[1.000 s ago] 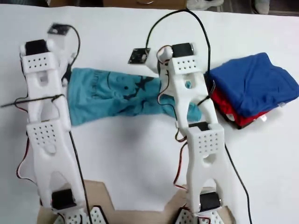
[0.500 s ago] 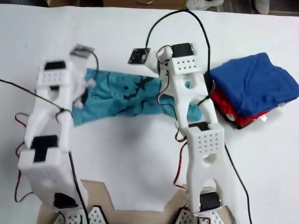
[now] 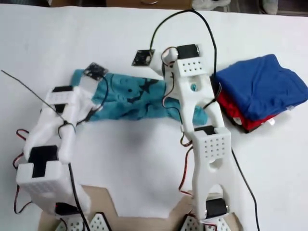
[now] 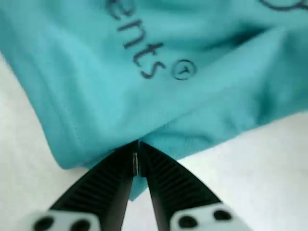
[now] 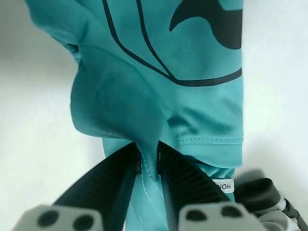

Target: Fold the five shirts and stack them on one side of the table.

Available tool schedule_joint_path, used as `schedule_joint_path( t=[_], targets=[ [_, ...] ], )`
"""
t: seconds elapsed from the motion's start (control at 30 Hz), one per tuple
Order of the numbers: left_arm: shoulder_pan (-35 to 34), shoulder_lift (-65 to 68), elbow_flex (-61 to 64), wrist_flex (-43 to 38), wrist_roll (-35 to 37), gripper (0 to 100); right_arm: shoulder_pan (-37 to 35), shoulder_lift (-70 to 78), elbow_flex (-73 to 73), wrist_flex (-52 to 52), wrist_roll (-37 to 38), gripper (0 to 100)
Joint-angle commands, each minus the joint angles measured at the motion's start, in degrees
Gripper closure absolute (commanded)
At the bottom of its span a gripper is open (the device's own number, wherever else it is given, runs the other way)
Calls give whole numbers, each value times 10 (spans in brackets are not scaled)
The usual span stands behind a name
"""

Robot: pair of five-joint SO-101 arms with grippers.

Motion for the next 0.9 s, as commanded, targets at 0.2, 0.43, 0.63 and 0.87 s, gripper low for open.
schedule_joint_path(
  t=[0.2, 0.43, 0.63, 0.87],
  targets=[
    [-52, -41, 26, 39, -10, 977, 2, -13, -11, 9, 0, 950],
    [-87, -90, -47, 139, -7, 977, 2, -13, -11, 9, 0, 950],
    [-54, -142, -116, 198, 8, 977, 1, -13, -11, 9, 0, 950],
    [-1, -58, -102, 89, 77, 977, 0, -13, -11, 9, -2, 950]
  ],
)
